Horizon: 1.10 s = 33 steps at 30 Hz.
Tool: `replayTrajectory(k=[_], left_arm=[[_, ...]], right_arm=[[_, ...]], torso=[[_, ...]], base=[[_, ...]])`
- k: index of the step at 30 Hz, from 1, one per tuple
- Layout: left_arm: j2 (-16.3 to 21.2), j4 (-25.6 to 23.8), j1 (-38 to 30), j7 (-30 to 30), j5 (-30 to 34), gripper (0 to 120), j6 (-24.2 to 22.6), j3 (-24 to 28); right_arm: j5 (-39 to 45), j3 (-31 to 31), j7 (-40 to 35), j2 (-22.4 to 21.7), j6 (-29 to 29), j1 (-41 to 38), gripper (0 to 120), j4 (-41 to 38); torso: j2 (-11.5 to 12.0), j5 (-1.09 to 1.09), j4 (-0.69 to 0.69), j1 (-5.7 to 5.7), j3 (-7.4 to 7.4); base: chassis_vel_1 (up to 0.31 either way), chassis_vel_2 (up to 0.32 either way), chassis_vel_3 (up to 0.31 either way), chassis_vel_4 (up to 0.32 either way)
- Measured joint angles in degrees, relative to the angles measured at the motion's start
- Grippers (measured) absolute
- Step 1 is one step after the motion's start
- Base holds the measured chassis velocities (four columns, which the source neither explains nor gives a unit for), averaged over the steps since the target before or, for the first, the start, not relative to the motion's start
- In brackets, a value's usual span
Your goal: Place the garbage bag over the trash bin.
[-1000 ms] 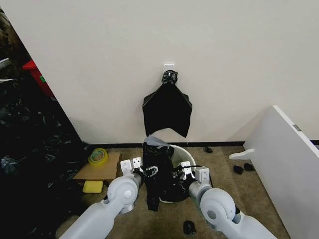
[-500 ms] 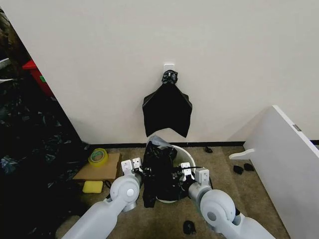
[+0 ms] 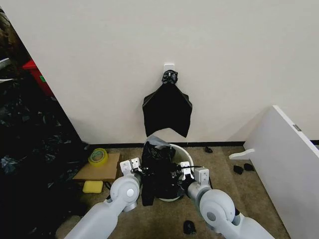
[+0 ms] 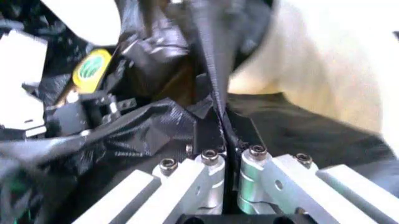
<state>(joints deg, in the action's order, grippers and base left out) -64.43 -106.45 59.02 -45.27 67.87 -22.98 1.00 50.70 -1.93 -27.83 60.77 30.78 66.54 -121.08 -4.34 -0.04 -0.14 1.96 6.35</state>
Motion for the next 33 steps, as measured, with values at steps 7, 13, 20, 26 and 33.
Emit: replayTrajectory(k=[7, 13, 20, 26, 33], left_arm=[[2.9, -3.0, 1.9, 0.6, 0.5, 1, 1.2, -4.5], [4.6, -5.1, 3.7, 0.7, 1.4, 1, 1.3, -6.6], [5.7, -7.0, 6.0, 1.1, 1.5, 1, 1.3, -7.3], [6.4, -8.5, 7.1, 2.0, 0.4, 1, 1.0, -7.5], [8.4, -12.4, 12.0, 6.1, -9.0, 1, 0.4, -7.9]], right_arm=[[1.2, 4.7, -0.6, -1.3, -1.0, 2.9, 0, -4.3], [0.8, 8.1, 0.0, -3.0, -1.3, 6.4, 0, -5.2], [-0.6, 10.6, 1.2, -4.0, -1.7, 9.0, 0, -5.7], [-7.4, 10.6, 5.1, -5.1, -2.7, 12.1, 6, -8.5], [-16.6, 10.1, 15.3, -10.3, -5.6, 14.8, 35, -15.6]], torso=[[0.0, 0.00, 0.01, 0.00, 0.00], [0.0, 0.01, 0.00, 0.00, 0.00], [0.0, 0.00, 0.00, -0.01, 0.00], [0.0, 0.02, -0.01, -0.01, 0.00], [0.0, 0.01, 0.04, -0.01, -0.01]], base=[[0.000, 0.000, 0.000, 0.000], [0.000, 0.000, 0.000, 0.000], [0.000, 0.000, 0.000, 0.000], [0.000, 0.000, 0.000, 0.000], [0.000, 0.000, 0.000, 0.000]])
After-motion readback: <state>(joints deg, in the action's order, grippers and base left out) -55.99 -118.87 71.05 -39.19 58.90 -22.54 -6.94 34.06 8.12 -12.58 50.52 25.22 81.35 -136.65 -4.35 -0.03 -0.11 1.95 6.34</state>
